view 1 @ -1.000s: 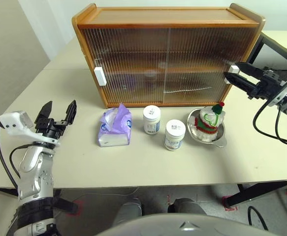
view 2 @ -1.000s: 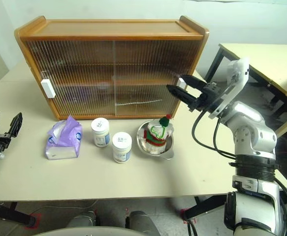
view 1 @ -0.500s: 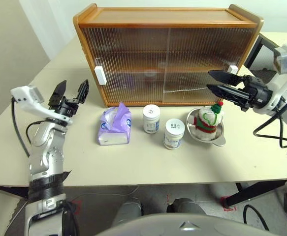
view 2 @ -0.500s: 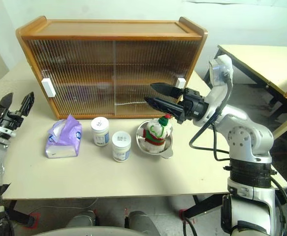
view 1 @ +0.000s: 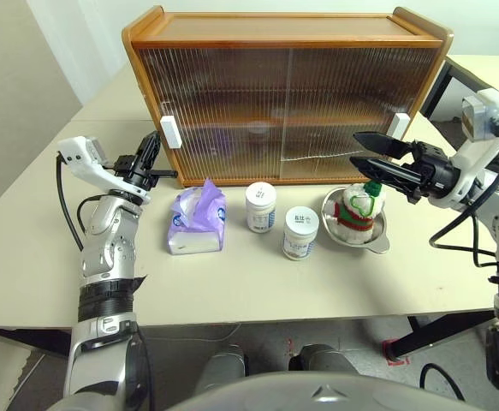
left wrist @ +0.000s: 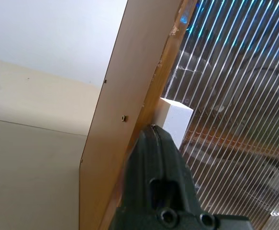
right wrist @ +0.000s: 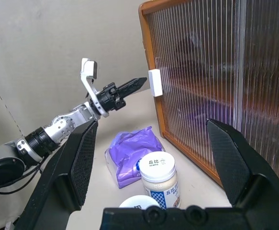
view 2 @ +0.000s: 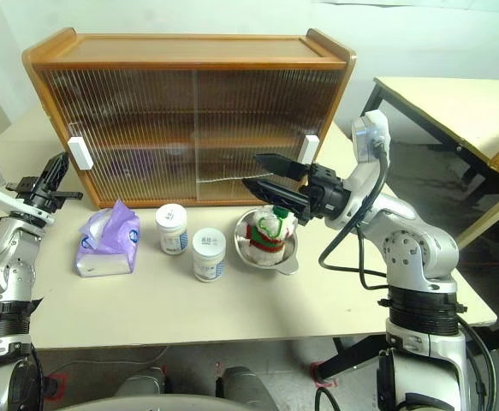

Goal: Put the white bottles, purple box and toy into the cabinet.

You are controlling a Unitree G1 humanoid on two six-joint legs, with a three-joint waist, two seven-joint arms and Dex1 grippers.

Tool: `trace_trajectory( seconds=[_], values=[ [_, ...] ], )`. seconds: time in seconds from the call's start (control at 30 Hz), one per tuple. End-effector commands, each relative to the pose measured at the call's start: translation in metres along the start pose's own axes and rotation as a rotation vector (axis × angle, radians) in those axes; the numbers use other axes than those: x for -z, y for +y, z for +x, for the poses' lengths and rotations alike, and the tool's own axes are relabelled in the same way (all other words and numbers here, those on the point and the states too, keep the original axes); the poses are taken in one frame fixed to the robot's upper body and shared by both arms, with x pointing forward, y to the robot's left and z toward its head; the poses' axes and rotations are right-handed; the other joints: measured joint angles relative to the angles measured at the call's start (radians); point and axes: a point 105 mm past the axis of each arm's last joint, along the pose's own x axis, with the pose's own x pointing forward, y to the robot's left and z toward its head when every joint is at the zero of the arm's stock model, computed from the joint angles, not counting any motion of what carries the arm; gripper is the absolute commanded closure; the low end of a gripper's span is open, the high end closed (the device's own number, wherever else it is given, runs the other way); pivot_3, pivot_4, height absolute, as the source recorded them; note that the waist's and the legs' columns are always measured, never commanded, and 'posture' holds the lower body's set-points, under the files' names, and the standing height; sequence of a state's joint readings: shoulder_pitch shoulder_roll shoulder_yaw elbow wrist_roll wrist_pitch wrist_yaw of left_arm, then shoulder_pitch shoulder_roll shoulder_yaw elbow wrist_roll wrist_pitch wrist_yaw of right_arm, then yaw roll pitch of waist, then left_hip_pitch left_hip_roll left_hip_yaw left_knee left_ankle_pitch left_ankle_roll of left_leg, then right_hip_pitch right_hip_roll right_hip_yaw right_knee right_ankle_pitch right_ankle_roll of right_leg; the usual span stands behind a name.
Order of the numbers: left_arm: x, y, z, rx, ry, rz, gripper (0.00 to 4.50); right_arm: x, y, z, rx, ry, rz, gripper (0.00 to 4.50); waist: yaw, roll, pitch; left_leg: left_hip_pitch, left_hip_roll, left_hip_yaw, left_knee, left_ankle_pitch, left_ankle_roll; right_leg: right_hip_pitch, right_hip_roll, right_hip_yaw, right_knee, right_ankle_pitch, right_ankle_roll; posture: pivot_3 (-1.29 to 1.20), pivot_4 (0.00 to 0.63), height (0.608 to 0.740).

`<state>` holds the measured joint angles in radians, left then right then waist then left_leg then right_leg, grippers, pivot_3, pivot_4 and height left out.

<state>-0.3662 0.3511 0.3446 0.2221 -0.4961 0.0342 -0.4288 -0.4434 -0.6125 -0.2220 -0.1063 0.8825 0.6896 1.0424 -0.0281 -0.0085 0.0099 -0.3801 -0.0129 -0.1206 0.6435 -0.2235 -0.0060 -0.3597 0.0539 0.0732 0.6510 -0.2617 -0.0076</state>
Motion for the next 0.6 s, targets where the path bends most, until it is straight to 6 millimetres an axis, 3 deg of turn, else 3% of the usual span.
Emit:
trace_trajectory(
  seconds=[0.03, 0.6],
  values=[
    [0.003, 0.001, -0.002, 0.000, 0.008, 0.006, 4.48, 0.002, 0.001, 0.000, 0.003, 0.011, -0.016, 0.00, 0.000, 0.000, 0.000, 0.000, 0.000, 0.000, 0.000, 0.000, 0.000, 0.000, 0.000, 0.000, 0.000, 0.000, 0.000, -0.07, 0.000, 0.740],
    [0.019, -0.007, 0.016, 0.047, 0.037, -0.004, 4.48, 0.003, 0.002, -0.003, 0.015, 0.011, -0.025, 0.00, 0.000, 0.000, 0.000, 0.000, 0.000, -0.002, 0.001, 0.000, 0.000, 0.000, 0.000, 0.000, 0.000, 0.000, 0.001, -0.10, 0.000, 0.740]
  ],
)
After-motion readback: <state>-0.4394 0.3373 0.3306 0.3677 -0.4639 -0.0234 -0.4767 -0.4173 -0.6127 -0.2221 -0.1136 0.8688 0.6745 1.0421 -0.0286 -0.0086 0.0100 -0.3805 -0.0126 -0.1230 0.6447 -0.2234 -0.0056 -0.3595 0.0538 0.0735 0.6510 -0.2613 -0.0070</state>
